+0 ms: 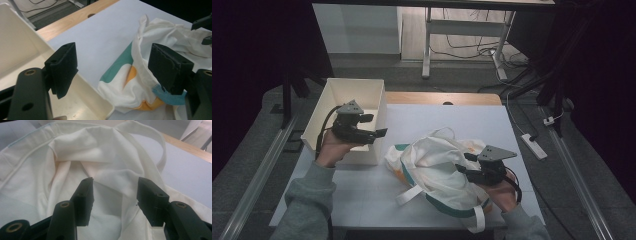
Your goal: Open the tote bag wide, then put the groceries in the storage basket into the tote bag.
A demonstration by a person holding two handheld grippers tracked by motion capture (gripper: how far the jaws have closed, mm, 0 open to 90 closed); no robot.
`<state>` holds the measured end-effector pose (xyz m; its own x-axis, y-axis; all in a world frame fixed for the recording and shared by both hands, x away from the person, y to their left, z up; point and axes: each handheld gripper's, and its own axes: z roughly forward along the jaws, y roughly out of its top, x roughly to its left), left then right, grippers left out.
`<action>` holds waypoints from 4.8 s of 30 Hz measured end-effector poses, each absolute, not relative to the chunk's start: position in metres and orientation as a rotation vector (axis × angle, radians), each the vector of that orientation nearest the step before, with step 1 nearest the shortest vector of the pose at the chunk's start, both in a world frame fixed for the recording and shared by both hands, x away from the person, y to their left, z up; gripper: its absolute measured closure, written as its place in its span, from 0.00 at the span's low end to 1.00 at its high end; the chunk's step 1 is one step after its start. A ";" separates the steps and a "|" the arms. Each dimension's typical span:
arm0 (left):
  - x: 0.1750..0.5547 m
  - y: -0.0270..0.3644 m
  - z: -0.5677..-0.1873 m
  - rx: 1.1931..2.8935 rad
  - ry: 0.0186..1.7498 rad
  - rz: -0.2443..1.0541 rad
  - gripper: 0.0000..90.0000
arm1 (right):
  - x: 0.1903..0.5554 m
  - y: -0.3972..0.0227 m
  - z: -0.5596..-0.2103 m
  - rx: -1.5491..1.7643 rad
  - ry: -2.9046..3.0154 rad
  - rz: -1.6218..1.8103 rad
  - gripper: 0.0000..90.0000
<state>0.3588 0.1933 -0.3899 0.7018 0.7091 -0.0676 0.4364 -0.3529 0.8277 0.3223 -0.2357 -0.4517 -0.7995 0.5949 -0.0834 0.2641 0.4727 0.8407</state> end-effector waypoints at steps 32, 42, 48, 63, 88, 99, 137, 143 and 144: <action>0.371 0.265 -0.400 1.918 1.121 0.450 0.27 | 0.321 -0.232 -0.453 0.703 2.366 1.226 0.52; 0.378 0.276 -0.408 1.905 1.174 0.453 0.26 | 0.321 -0.232 -0.453 0.699 2.369 1.222 0.52; 0.382 0.273 -0.414 1.913 1.186 0.428 0.26 | 0.325 -0.233 -0.455 0.705 2.384 1.216 0.52; 0.402 0.285 -0.419 1.963 1.321 0.471 0.26 | 0.326 -0.229 -0.451 0.660 2.396 1.247 0.52; 0.430 0.255 -0.439 2.172 1.422 0.585 0.19 | 0.318 -0.237 -0.451 0.681 2.387 1.248 0.52; 0.435 0.243 -0.448 2.265 1.343 0.534 0.74 | 0.318 -0.236 -0.452 0.682 2.387 1.239 0.52; 0.373 0.251 -0.398 1.928 1.057 0.493 0.94 | 0.321 -0.234 -0.445 0.726 2.348 1.367 0.52; 0.363 0.245 -0.386 1.896 0.991 0.496 0.94 | 0.321 -0.234 -0.443 0.724 2.345 1.376 0.51; 0.361 0.244 -0.383 1.889 0.974 0.490 0.94 | 0.321 -0.233 -0.443 0.724 2.345 1.381 0.50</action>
